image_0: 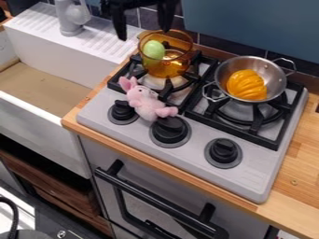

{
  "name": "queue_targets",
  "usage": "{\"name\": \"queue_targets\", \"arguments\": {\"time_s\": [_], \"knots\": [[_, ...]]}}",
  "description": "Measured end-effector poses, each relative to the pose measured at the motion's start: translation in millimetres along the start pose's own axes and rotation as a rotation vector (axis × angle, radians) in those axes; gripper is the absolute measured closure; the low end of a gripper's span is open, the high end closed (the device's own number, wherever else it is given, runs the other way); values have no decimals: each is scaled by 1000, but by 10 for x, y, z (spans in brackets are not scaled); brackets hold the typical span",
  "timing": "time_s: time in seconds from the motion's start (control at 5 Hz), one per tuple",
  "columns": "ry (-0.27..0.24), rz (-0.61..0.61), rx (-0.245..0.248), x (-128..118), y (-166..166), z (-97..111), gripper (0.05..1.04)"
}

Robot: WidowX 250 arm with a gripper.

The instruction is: Put the bunny in the yellow pot

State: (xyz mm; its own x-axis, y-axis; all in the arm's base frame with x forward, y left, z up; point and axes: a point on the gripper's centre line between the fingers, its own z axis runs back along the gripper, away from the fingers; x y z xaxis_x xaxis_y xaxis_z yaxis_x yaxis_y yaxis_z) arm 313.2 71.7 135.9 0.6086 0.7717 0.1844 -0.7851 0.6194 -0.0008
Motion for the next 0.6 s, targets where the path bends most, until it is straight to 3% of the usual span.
{"name": "queue_targets", "arguments": {"time_s": [0.2, 0.6], "knots": [[-6, 37, 3, -52, 96, -218, 87], [19, 100, -48, -193, 152, -487, 87]]}}
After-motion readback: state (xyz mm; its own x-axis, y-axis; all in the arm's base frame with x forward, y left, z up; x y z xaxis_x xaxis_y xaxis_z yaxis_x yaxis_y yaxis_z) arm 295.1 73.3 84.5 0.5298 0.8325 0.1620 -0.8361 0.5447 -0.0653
